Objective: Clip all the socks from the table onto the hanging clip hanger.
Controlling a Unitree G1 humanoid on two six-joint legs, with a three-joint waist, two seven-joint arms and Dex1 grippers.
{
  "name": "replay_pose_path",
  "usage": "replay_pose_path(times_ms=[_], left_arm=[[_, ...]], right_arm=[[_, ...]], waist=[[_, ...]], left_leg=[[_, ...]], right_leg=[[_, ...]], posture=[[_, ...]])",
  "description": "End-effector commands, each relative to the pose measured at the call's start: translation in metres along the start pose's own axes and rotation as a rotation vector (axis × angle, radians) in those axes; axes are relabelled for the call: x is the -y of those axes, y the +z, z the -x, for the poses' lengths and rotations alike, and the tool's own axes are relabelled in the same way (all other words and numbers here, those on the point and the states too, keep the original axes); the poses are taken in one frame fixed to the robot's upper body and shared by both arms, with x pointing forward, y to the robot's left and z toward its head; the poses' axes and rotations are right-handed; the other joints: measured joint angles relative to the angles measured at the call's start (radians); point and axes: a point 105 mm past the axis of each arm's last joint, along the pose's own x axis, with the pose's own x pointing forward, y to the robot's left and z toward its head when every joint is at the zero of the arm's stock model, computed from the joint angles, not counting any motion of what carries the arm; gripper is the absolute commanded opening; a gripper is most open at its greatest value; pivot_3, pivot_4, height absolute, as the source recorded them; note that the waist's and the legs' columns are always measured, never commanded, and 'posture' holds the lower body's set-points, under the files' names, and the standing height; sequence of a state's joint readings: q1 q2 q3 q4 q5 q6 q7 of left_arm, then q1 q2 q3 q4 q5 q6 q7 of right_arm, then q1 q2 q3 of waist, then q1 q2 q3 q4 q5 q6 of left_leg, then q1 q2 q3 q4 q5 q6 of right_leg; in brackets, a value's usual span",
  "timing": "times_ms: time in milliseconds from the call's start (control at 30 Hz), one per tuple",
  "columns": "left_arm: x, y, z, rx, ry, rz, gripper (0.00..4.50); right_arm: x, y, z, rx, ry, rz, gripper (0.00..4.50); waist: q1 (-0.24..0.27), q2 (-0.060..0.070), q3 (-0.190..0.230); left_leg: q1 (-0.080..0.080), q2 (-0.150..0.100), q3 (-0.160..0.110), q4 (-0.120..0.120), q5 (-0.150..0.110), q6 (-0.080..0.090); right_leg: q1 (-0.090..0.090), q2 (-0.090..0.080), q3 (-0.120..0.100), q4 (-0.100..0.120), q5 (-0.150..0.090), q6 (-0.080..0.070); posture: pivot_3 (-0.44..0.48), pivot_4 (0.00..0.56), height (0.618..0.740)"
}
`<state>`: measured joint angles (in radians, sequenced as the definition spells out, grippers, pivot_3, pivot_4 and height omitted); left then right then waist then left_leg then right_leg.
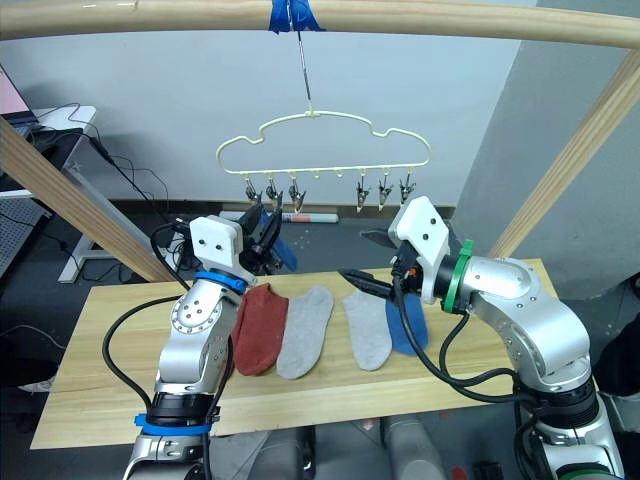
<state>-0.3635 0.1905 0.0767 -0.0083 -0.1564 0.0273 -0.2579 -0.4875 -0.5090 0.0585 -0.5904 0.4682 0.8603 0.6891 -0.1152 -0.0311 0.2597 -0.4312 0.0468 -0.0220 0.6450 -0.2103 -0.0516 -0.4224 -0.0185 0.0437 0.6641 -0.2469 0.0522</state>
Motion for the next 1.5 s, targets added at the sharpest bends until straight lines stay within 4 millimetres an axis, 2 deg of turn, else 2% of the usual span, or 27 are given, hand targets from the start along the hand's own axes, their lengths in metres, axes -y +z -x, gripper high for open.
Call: replay_pose_path(times_ms=[33,133,333,533,700,833,1500], left_arm=[[-0.002,0.009,-0.005,0.046,0.020,-0.003,1.55],[-0.002,0.009,-0.007,0.058,0.029,0.026,1.55],[0.000,0.008,-0.012,0.056,0.023,0.026,2.94],[0.000,0.010,-0.017,0.059,0.019,0.019,2.94],[0.002,0.009,-0.013,0.060,0.025,0.021,2.94],[0.002,0.007,-0.011,0.057,0.034,0.018,2.08],[-0.009,0.016,-0.025,0.088,0.072,-0.006,2.08]], right_arm=[[-0.003,0.012,0.006,0.040,-0.003,0.037,3.58],[-0.003,0.013,0.006,0.040,-0.005,0.037,3.58],[-0.002,0.014,0.007,0.041,-0.009,0.037,3.58],[-0.001,0.012,0.009,0.035,-0.017,0.034,3.58],[0.000,0.011,0.009,0.032,-0.020,0.031,3.58],[-0.001,0.010,0.010,0.033,-0.019,0.029,3.58],[-0.012,0.015,0.009,0.074,0.076,0.000,3.58]], waist=[[-0.001,0.000,0.000],[-0.001,0.000,0.000],[-0.002,0.000,0.000],[-0.003,0.000,0.000],[-0.003,0.000,0.000],[-0.004,0.000,0.000],[-0.009,0.000,0.000]], left_leg=[[0.000,0.000,0.000,0.000,0.000,0.000],[0.000,0.000,0.000,0.000,0.000,0.000],[0.000,0.000,0.000,0.000,0.000,0.000],[0.000,0.000,0.000,0.000,0.000,0.000],[0.000,0.000,0.000,-0.001,0.000,0.000],[0.000,0.000,0.000,-0.001,0.000,0.000],[0.000,0.000,0.000,-0.001,0.000,0.000]], right_leg=[[0.000,0.000,0.000,0.000,0.000,0.000],[0.000,0.000,0.000,-0.001,0.000,0.000],[0.000,0.000,0.000,-0.001,0.000,0.000],[0.000,0.000,0.000,-0.001,0.000,0.000],[0.000,0.000,0.000,-0.001,0.000,0.000],[0.000,0.000,0.000,-0.001,0.000,0.001],[0.000,0.000,0.000,-0.001,0.000,0.001]], posture=[[-0.257,0.265,0.740],[-0.262,0.266,0.740],[-0.266,0.269,0.740],[-0.267,0.271,0.740],[-0.269,0.269,0.740],[-0.267,0.268,0.740],[-0.267,0.265,0.740]])
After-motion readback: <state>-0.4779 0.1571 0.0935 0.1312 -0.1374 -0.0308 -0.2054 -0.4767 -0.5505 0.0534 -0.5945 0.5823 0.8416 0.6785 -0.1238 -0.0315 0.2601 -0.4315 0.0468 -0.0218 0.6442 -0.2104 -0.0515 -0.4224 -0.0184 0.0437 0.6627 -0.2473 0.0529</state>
